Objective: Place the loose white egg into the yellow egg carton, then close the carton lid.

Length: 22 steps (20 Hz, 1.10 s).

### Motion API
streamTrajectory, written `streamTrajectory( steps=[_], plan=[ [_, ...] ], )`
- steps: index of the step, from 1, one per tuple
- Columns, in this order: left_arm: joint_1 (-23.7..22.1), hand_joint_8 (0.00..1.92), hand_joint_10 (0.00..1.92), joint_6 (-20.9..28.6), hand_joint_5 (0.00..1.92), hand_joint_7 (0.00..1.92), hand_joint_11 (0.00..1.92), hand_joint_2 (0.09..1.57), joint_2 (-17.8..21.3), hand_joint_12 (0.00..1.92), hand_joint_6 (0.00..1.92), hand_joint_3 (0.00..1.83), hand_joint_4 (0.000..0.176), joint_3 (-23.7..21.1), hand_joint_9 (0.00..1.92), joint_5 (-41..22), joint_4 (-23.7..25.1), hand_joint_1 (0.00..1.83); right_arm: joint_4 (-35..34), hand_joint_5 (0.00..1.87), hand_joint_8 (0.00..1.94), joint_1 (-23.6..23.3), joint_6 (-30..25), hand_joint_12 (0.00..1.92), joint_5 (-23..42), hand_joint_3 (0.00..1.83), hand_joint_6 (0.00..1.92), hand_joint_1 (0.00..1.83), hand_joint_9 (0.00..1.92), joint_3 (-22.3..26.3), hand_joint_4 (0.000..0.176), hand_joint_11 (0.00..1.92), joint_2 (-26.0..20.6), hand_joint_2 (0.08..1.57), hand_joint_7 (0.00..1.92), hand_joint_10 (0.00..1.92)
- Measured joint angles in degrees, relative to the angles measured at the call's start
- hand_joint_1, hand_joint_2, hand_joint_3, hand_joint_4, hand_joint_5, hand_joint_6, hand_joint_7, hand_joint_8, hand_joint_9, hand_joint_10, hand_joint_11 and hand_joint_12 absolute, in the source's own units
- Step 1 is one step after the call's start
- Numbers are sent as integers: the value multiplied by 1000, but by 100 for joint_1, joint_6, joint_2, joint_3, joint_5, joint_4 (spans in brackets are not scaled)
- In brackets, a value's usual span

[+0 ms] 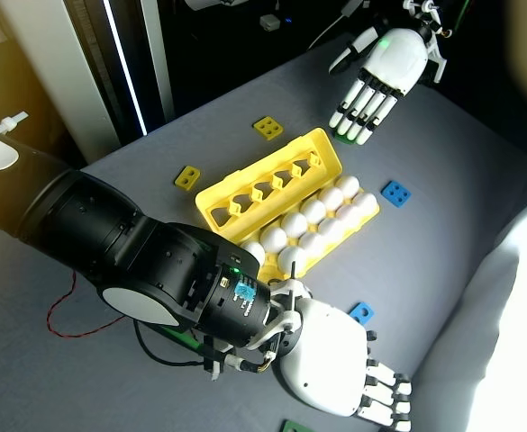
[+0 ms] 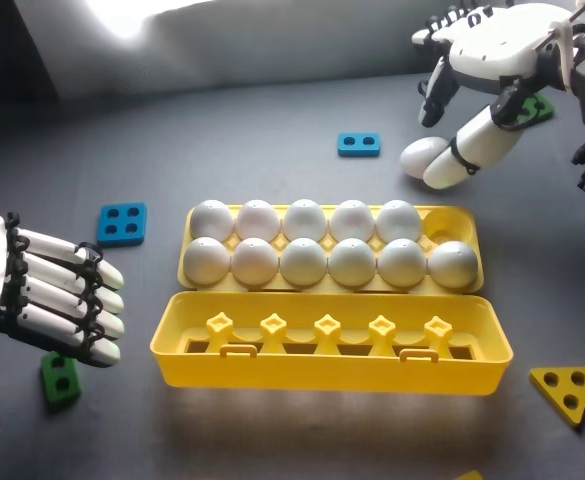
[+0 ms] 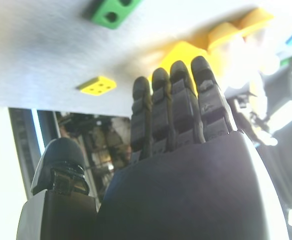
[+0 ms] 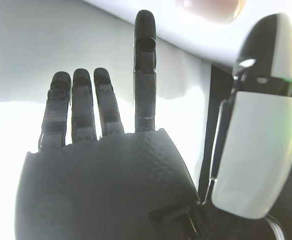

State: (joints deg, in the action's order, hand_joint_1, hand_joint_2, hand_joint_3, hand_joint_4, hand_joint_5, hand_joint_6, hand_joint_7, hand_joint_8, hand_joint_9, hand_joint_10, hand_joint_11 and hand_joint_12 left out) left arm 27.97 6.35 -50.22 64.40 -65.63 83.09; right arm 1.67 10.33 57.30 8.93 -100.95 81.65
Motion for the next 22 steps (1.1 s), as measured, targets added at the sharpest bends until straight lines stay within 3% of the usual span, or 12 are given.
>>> streamTrajectory(
  steps=[13, 16, 18, 22],
  plan=[
    [4, 1, 1, -2, 291, 277, 0, 1236, -35, 347, 0, 0, 0, -2, 223, -17, 72, 0, 0, 927, 11, 13, 31, 0, 70, 0, 17, 608, 0, -81, 176, 0, 201, 715, 94, 0],
    [4, 2, 3, -2, 338, 320, 0, 1231, -35, 438, 3, 0, 0, 0, 266, -17, 72, 0, 0, 910, 3, 70, 42, 0, 107, 0, 8, 572, 0, -81, 176, 0, 201, 717, 80, 0],
    [4, 1, 2, -2, 289, 273, 0, 1227, -35, 317, 1, 0, 0, 0, 217, -2, 74, 0, 2, 909, 0, 98, 42, 0, 109, 0, 6, 582, 0, -81, 176, 0, 205, 714, 71, 0],
    [4, 1, 2, -2, 281, 261, 0, 1226, -42, 304, 1, 0, 0, 11, 205, 2, 74, 0, 2, 898, 0, 98, 42, 0, 114, 6, 0, 556, 0, -81, 176, 0, 208, 734, 62, 0]
  ],
)
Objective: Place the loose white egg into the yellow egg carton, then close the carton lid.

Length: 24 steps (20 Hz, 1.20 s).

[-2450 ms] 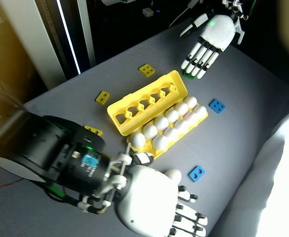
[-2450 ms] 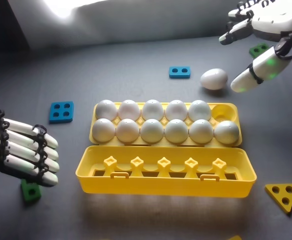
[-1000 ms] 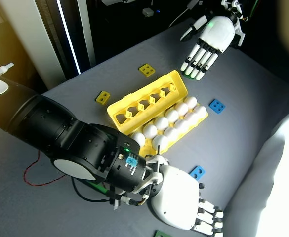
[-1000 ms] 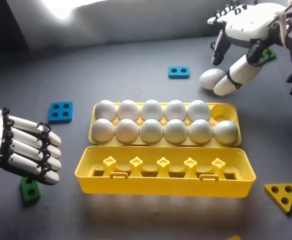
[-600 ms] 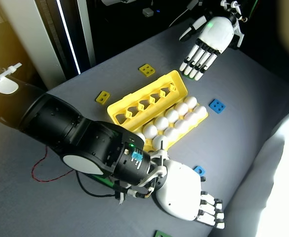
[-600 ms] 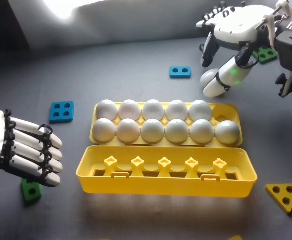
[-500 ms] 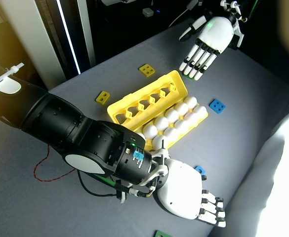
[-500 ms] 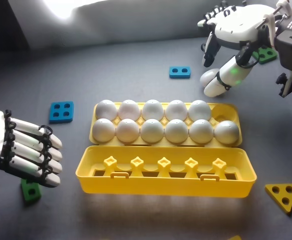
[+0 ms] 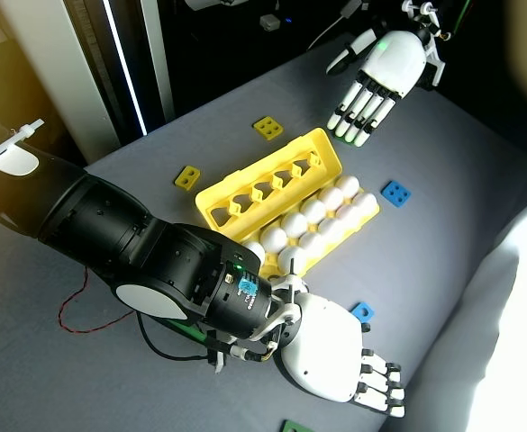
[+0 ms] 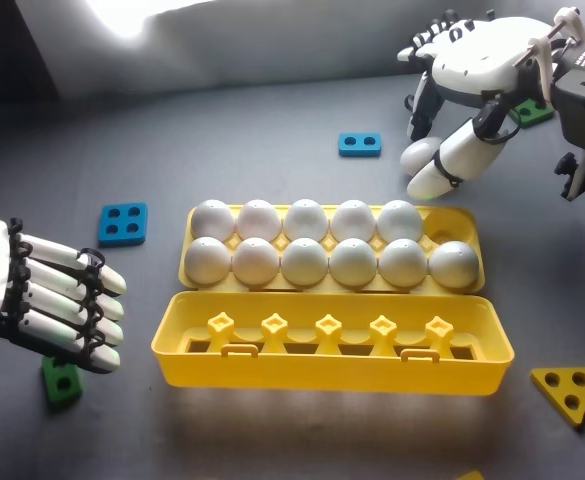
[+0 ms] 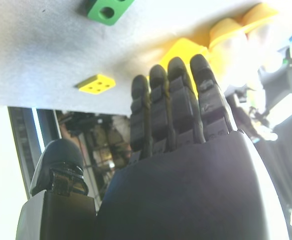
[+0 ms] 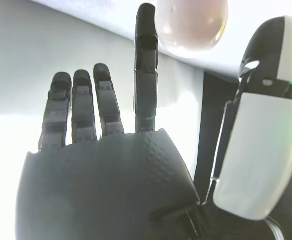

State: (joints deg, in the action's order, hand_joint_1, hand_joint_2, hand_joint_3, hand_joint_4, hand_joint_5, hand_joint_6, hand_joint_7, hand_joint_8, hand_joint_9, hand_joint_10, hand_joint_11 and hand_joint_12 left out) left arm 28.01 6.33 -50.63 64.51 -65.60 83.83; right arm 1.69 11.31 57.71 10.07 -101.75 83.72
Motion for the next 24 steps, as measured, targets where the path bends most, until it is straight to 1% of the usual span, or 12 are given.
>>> streamTrajectory(
  steps=[1, 3, 6, 9, 12, 15, 17, 18, 21, 23, 24],
  plan=[
    [0, 2, 1, 0, 248, 231, 0, 1230, 0, 251, 0, 1, 0, 0, 179, -2, 0, 0, 0, 900, 0, 0, 0, 0, 0, 3, 2, 567, 0, 0, 176, 0, 4, 729, 57, 0],
    [-11, 5, 4, -2, 251, 239, 0, 1224, 0, 265, 3, 0, 0, 2, 187, -4, 2, 0, 0, 920, 4, 0, 0, 0, 2, 0, 9, 592, 0, 0, 176, 0, 11, 713, 52, 0],
    [-13, 2, 0, 0, 219, 194, 0, 1227, 0, 183, 1, 1, 0, 11, 139, -4, 4, 0, 0, 906, 10, 24, 0, 0, 24, 2, 2, 539, 0, 0, 176, 0, 11, 726, 75, 0],
    [-20, 3, 3, 0, 232, 221, 0, 1231, -4, 227, 1, 1, 0, 11, 172, -2, 2, 0, 0, 903, 11, 42, 0, 0, 33, 3, 3, 552, 0, 0, 176, 0, 11, 730, 87, 0],
    [-42, 1, 1, 0, 222, 209, 0, 1223, -17, 176, 1, 0, 0, 11, 152, 0, 22, 0, 0, 912, 7, 42, 0, 0, 42, 1, 6, 573, 0, 0, 176, 0, 11, 728, 85, 0],
    [-66, 3, 4, 0, 233, 226, 0, 1226, -17, 202, 2, 0, 0, 11, 169, 0, 0, 0, 0, 921, 6, 42, 0, 0, 57, 0, 9, 545, 0, 0, 176, 0, 11, 724, 87, 0],
    [-66, 2, 2, 0, 219, 210, 0, 1228, -17, 167, 1, 1, 0, 11, 150, -2, 4, 0, 0, 917, 0, 42, 0, 0, 57, 3, 6, 549, 0, 0, 176, 0, 11, 731, 70, 0],
    [-66, 6, 6, 0, 232, 222, 0, 1229, -17, 176, 5, 1, 0, 11, 162, 0, 7, 0, 0, 935, 4, 42, 0, 0, 59, 1, 12, 630, 0, 0, 176, 0, 11, 730, 78, 0],
    [-66, 6, 7, 0, 247, 236, 0, 1231, -17, 192, 6, 1, 0, 13, 175, 0, 7, 0, 0, 962, 10, 42, 0, 0, 72, 6, 20, 758, 0, 0, 176, 0, 11, 742, 100, 0],
    [-66, 0, 1, 0, 226, 213, 0, 1233, -17, 148, 0, 1, 0, 13, 155, 0, 4, 0, -2, 1036, 7, 42, 0, 0, 74, 8, 23, 851, 18, 0, 146, 0, 11, 780, 157, 2],
    [-66, 0, 0, 0, 250, 230, 0, 1237, -17, 188, 0, 1, 0, 11, 171, 0, 7, 0, 0, 1082, 2, 42, 0, 0, 74, 5, 20, 913, 24, 0, 136, 0, 11, 797, 170, 1]
  ],
)
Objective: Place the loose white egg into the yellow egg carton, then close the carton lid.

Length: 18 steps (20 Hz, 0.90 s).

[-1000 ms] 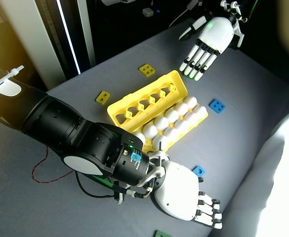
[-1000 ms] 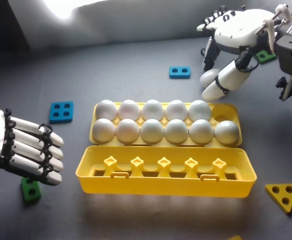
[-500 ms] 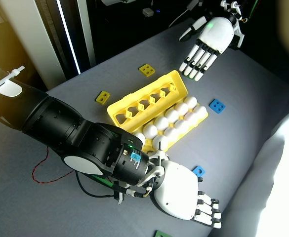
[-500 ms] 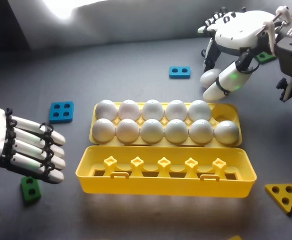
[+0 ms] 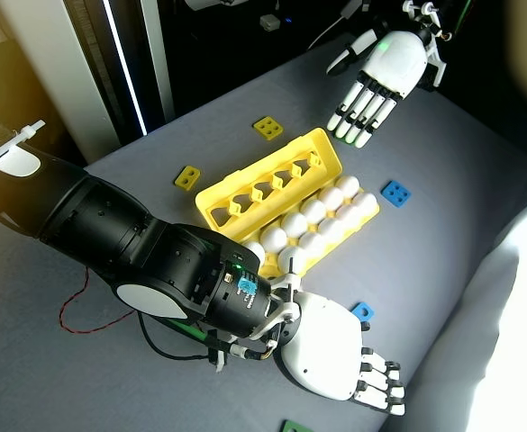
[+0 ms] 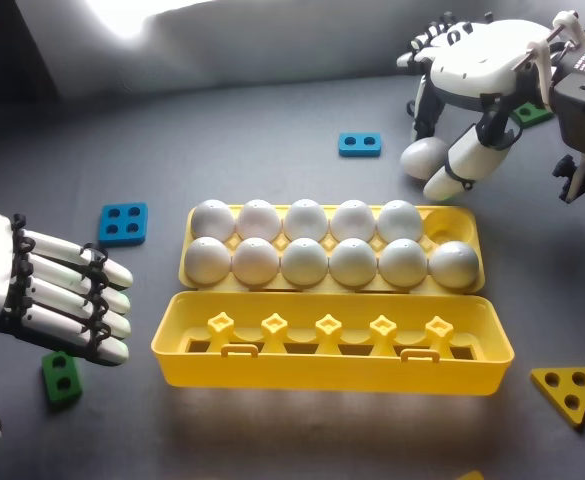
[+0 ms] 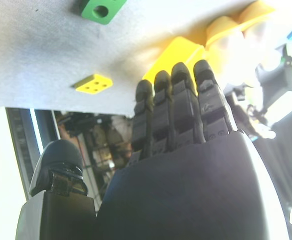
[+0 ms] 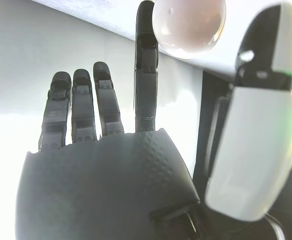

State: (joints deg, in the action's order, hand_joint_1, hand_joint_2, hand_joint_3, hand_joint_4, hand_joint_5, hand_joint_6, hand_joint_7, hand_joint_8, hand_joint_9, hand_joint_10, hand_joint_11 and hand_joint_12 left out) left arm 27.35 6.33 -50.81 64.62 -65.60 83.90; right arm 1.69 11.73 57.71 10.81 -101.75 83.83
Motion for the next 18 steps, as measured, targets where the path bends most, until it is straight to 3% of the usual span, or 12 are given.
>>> streamTrajectory(
  steps=[1, 2, 3, 13, 15, 18],
  plan=[
    [0, 0, 0, 0, 255, 230, 0, 1237, 0, 195, 0, 0, 0, 0, 170, 0, -2, 0, 0, 1112, 2, 0, 0, 0, 0, 5, 25, 934, 37, 0, 168, 0, 0, 805, 177, 5],
    [0, 0, 0, 0, 256, 229, 0, 1235, 0, 196, 0, 0, 0, 0, 168, 0, 0, 0, 0, 1338, 4, -2, 0, 0, 0, 9, 178, 1072, 34, 0, 174, 0, 0, 927, 191, 2],
    [0, 2, 1, 0, 259, 233, 0, 1237, 0, 195, 1, 0, 0, 0, 171, -2, 0, 0, -2, 1345, 1, 0, -2, 0, 4, 4, 290, 1097, 39, 0, 176, 0, 0, 960, 189, 1],
    [0, 1, 2, 20, 305, 283, 0, 1232, 0, 327, 1, 0, 0, -17, 226, 4, 26, 0, -2, 1417, 3, -118, -42, 0, -131, 1, 194, 1118, 104, 50, 176, 0, -46, 959, 265, 2],
    [0, 1, 0, 24, 273, 253, 0, 1235, 0, 252, 0, 0, 0, -17, 192, 2, 24, 0, -4, 1419, 10, -225, -48, 0, -129, 0, 196, 1116, 122, 306, 176, 0, -236, 958, 283, 9],
    [0, 3, 3, 24, 286, 265, 0, 1230, 0, 273, 3, 0, 0, -17, 204, 2, 35, 0, -7, 1420, 10, -262, -48, 0, -74, 0, 195, 1117, 122, 1088, 176, 0, -734, 957, 290, 7]
  ],
)
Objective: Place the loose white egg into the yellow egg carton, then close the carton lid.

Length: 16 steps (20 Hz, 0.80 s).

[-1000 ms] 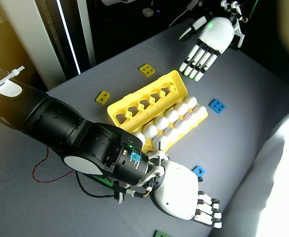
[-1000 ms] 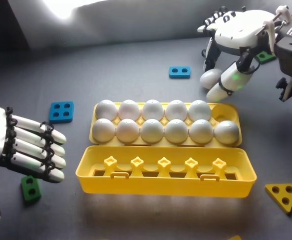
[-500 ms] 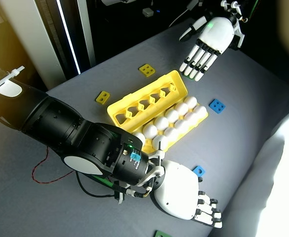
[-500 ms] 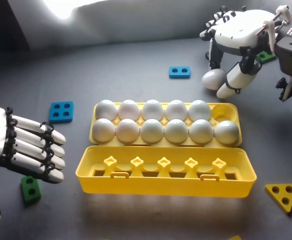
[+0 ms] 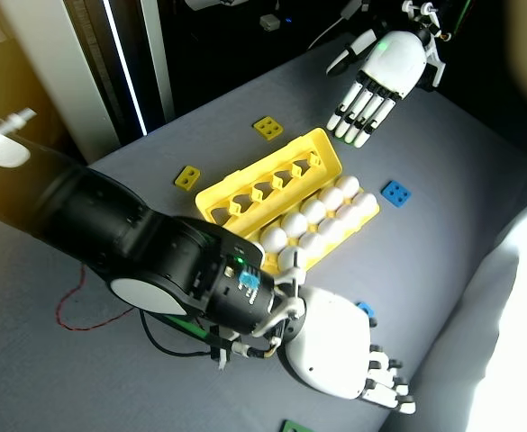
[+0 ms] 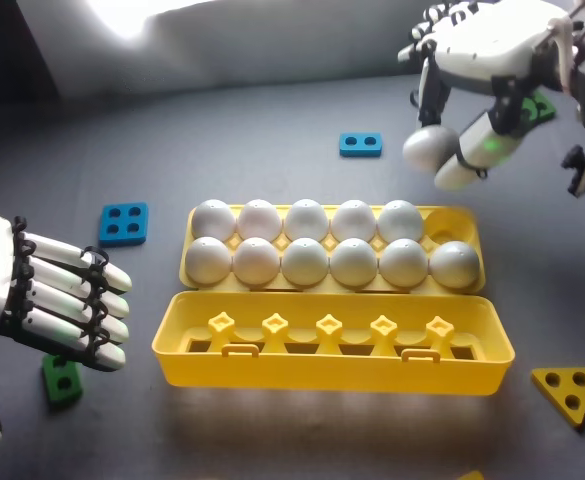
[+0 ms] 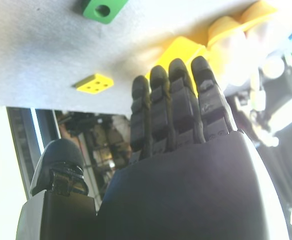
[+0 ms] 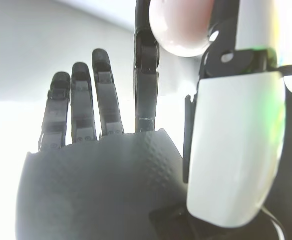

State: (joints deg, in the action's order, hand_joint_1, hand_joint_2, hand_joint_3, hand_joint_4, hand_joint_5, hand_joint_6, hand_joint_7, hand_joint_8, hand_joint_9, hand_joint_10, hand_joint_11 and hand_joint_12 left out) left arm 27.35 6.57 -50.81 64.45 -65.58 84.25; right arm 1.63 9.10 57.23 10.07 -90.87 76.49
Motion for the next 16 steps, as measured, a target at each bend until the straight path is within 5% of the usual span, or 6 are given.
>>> streamTrajectory(
  steps=[7, 9, 16],
  plan=[
    [0, 4, 4, 20, 300, 282, 0, 1222, 0, 275, 2, 0, 0, -7, 219, 9, 7, 0, -9, 1417, 4, -188, -42, 0, -133, 1, 199, 1117, 135, 1099, 176, 0, -798, 960, 286, 7],
    [-4, 4, 4, 24, 309, 293, 0, 1227, 0, 325, 3, 0, 0, -11, 235, 9, 2, 0, -13, 1345, 11, -225, -59, 0, -225, 0, 344, 1106, 132, 1346, 176, 0, -979, 975, 267, 4],
    [-4, 4, 4, 26, 302, 293, 0, 1224, 2, 321, 4, 0, 0, -24, 234, 17, 2, 0, -13, 1365, 2, -66, -63, 0, -354, 0, 313, 1113, 174, 1648, 176, 0, -1132, 967, 330, 1]
  ],
)
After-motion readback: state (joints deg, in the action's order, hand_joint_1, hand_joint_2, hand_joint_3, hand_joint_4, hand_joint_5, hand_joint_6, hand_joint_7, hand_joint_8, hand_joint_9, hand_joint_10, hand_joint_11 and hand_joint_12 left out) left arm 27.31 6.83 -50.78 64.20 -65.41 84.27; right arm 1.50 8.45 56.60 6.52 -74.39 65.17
